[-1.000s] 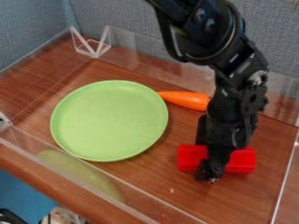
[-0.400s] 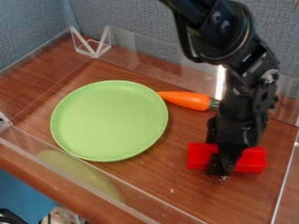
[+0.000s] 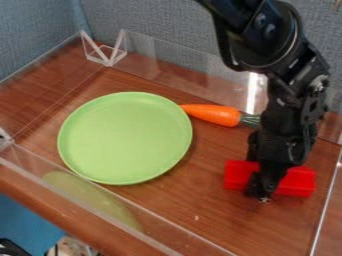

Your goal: Put the red object on the right side

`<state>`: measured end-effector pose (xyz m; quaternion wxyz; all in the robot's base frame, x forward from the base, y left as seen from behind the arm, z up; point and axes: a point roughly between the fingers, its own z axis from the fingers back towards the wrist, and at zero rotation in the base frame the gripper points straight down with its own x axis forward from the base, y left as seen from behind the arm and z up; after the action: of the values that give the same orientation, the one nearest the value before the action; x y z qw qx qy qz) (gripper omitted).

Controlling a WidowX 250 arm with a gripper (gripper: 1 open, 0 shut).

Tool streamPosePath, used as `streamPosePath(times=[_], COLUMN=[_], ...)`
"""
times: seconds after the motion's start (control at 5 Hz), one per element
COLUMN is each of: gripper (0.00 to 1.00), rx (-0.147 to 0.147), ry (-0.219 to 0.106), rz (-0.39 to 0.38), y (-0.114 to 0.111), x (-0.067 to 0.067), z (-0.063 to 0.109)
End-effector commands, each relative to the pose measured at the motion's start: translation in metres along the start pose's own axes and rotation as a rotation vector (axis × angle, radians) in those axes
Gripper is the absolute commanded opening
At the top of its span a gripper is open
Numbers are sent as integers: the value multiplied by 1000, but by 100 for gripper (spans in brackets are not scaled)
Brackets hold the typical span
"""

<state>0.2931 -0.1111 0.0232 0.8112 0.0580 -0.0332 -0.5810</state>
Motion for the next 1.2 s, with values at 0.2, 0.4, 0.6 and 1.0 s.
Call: streamPosePath(times=[0.2,0.4,0.6,1.0], gripper=[0,0,0,100], rx=[-19,-34,-51,-53], ry=[-20,-20,-24,-20], rz=[-39,-16,-18,-32], y=[-5,-8,-5,-6], x=[-9,-21,-27,-44], z=[2,3,4,20])
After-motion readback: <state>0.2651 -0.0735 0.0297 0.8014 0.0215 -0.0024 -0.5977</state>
